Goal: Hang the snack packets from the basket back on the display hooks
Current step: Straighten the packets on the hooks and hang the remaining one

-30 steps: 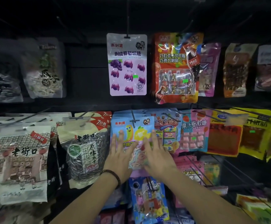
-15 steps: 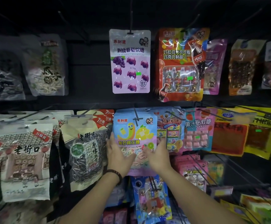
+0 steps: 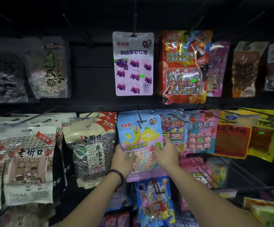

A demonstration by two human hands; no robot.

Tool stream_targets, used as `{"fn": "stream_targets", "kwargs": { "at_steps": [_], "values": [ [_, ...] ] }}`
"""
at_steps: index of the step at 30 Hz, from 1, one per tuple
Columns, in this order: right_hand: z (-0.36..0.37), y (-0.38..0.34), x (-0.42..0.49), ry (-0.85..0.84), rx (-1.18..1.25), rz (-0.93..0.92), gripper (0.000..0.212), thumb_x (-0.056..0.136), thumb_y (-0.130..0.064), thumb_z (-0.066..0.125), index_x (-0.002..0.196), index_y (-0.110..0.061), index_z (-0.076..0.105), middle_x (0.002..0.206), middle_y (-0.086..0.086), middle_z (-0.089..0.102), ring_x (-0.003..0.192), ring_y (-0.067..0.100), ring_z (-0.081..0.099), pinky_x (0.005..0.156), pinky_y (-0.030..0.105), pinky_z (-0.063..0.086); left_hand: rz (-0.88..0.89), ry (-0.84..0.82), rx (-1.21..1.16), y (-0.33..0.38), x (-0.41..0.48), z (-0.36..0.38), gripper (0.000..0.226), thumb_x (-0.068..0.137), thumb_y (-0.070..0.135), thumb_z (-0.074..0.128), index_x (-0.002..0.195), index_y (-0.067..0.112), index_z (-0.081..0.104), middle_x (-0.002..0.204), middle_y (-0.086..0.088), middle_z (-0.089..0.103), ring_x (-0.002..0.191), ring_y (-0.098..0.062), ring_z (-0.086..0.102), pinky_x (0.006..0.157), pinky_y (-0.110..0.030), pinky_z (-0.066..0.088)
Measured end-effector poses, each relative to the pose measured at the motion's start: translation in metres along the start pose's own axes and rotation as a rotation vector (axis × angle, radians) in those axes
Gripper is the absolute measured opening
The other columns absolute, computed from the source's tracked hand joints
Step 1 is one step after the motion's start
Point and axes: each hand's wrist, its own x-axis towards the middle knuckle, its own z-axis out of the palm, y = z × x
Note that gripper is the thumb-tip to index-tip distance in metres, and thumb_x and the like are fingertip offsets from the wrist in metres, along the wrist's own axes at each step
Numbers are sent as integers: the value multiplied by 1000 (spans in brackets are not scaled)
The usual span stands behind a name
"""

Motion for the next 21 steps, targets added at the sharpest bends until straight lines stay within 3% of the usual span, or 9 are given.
{"fn": "stream_targets", "kwargs": {
  "at_steps": [2,5,9,13,16,17,19,21],
  "values": [
    [-1,3,-1,-66,7,6,44,104,-31,66,142,-13,56,133,10,69,103,27,72,80,36,60,-7,29,-32,1,1,2,50,97,10,69,140,13,43,135,-6,64,126,-30,61,108,-49,51],
    [1,7,0,-119,-69,20,35,104,-40,64,129,-16,61,120,8,71,95,25,70,81,40,59,-25,39,-27,3,4,2,56,99,11,64,148,15,37,140,-5,62,131,-30,59,109,-53,49],
    [0,4,2,-87,-207,42,39,105,-45,60,129,-14,59,108,7,71,90,29,71,74,42,61,-20,37,64,1,-1,-1,51,101,19,64,145,14,39,133,-4,64,123,-32,63,100,-40,52],
    [-3,-1,-10,6,-298,26,55,103,-47,62,141,-11,46,130,11,58,100,32,69,66,40,54,-44,18,185,4,-12,-2,64,101,18,63,154,11,28,139,-12,63,121,-36,64,100,-47,54],
    [-7,-8,-27,65,-336,-60,54,100,-43,67,135,-10,42,133,11,51,105,28,64,66,35,50,-14,8,224,8,-29,-7,82,99,18,65,162,9,13,152,-13,52,131,-33,58,105,-45,51],
    [-8,-10,-34,65,-339,-107,50,100,-41,68,131,-11,43,131,10,51,104,27,63,67,33,51,27,7,228,9,-36,-10,83,99,19,66,163,10,14,152,-11,52,130,-29,58,105,-42,52],
    [-8,-18,-50,36,-372,-234,40,100,-39,67,123,-16,45,126,6,49,98,23,60,69,30,50,143,23,258,8,-51,-23,68,95,20,68,155,18,35,141,-1,58,121,-18,60,99,-35,52],
    [-3,-27,-67,-27,-445,-384,33,101,-41,63,121,-20,47,122,2,47,94,20,57,71,29,47,249,64,344,3,-64,-39,51,91,21,70,138,23,51,130,2,58,119,-20,58,101,-37,51]
  ]
}}
